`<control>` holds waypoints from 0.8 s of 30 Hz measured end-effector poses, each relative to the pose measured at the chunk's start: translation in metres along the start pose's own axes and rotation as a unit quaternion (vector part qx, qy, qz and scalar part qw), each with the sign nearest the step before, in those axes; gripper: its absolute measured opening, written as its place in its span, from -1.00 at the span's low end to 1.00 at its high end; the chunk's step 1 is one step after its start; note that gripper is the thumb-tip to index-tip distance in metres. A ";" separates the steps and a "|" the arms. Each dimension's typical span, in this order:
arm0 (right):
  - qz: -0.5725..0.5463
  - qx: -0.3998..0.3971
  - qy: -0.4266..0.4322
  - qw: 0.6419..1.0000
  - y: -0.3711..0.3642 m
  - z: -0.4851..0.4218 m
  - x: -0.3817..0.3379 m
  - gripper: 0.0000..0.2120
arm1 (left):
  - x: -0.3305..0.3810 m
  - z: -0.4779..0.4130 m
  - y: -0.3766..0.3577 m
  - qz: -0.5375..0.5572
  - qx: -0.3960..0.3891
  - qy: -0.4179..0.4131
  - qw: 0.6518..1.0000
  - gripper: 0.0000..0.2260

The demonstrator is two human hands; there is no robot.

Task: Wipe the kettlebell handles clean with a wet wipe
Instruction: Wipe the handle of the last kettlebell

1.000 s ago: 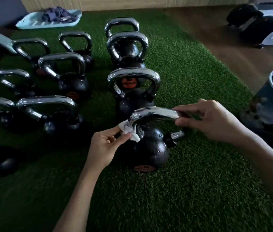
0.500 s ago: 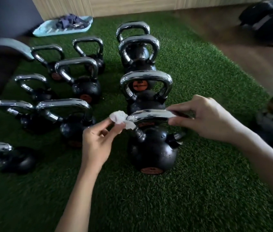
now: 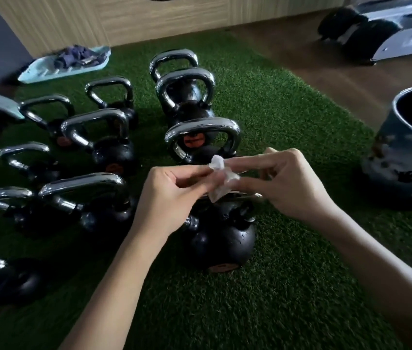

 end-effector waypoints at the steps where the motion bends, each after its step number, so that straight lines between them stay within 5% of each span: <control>1: -0.038 0.021 -0.008 0.999 -0.001 0.004 0.002 -0.73 | 0.003 -0.003 -0.001 -0.016 -0.002 0.005 1.000 -0.77; 11: -0.186 0.099 -0.099 0.972 -0.006 0.028 0.018 -0.74 | 0.025 -0.026 0.000 -0.225 -0.146 -0.016 0.963 -0.77; 13: -0.181 0.131 -0.107 0.969 -0.003 0.030 0.018 -0.78 | 0.029 -0.031 0.009 -0.342 -0.184 -0.048 0.920 -0.57; 15: -0.162 0.170 -0.116 0.965 0.002 0.037 0.021 -0.78 | 0.032 -0.036 0.016 -0.487 -0.212 -0.102 0.841 -0.39; 19: -0.123 0.219 -0.141 0.958 0.007 0.053 0.032 -0.80 | 0.028 -0.051 0.024 -0.577 -0.251 -0.175 0.757 -0.51; 21: -0.117 0.244 -0.152 0.951 0.007 0.059 0.037 -0.80 | 0.021 -0.058 0.027 -0.585 -0.254 -0.198 0.744 -0.54; 24: -0.110 0.291 -0.176 0.934 0.002 0.065 0.045 -0.81 | 0.015 -0.058 0.024 -0.550 -0.212 -0.239 0.772 -0.60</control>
Point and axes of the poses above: each hand's wrist, its own z-axis away from the middle knuckle, its own y-axis out of the back of the hand, x = y × z, the point moved 1 cm from there along -z, towards the middle knuckle, and after that the axes turned 4 degrees about -x, right-handed, at the moved point
